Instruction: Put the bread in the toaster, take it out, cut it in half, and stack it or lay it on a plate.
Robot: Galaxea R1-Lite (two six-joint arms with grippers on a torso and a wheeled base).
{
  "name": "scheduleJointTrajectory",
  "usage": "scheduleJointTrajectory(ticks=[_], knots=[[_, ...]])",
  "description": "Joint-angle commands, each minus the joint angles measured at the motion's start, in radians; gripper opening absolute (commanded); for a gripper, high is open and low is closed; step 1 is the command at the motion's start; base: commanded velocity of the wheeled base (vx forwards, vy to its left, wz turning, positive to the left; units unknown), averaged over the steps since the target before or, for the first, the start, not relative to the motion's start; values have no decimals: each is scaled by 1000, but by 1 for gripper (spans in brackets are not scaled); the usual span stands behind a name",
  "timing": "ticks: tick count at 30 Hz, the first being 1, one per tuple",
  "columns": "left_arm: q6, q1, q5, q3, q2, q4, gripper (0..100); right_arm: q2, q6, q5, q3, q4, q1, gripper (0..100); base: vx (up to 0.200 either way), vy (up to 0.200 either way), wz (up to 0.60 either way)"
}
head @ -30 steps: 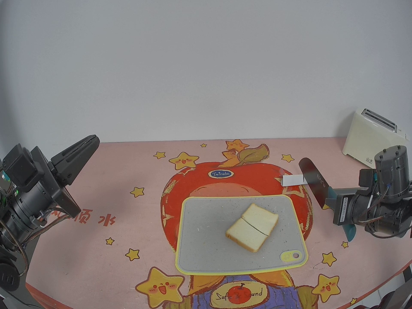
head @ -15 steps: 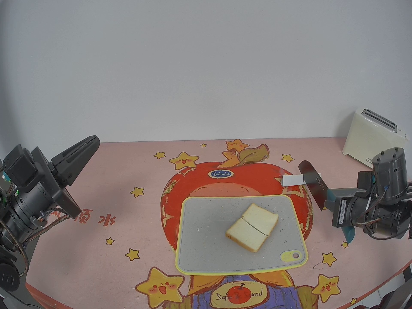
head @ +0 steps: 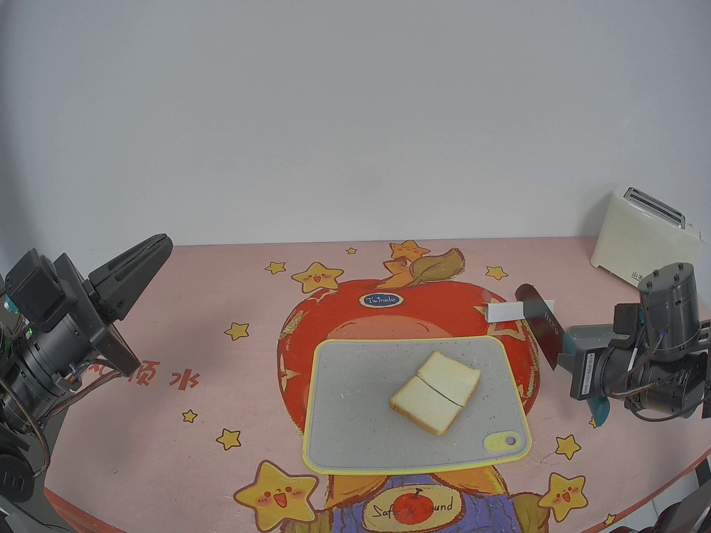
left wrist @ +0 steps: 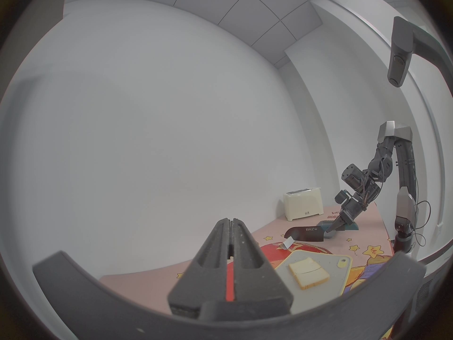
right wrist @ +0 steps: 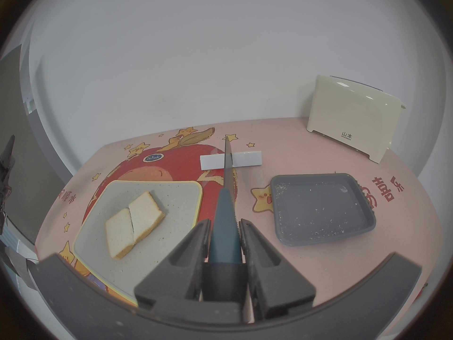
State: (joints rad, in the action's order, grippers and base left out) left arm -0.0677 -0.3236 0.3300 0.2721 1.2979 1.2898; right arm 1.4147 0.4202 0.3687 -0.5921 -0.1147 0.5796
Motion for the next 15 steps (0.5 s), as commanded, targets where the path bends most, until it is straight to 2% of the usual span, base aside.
scheduleJointTrajectory(ticks=[1, 15], knots=[[0, 0, 0, -1, 1, 0, 0, 1, 0, 1, 2, 1, 0, 0, 0, 0, 0], [0, 0, 1, -8, 1, 0, 0, 1, 0, -2, 3, 1, 0, 0, 0, 0, 0]])
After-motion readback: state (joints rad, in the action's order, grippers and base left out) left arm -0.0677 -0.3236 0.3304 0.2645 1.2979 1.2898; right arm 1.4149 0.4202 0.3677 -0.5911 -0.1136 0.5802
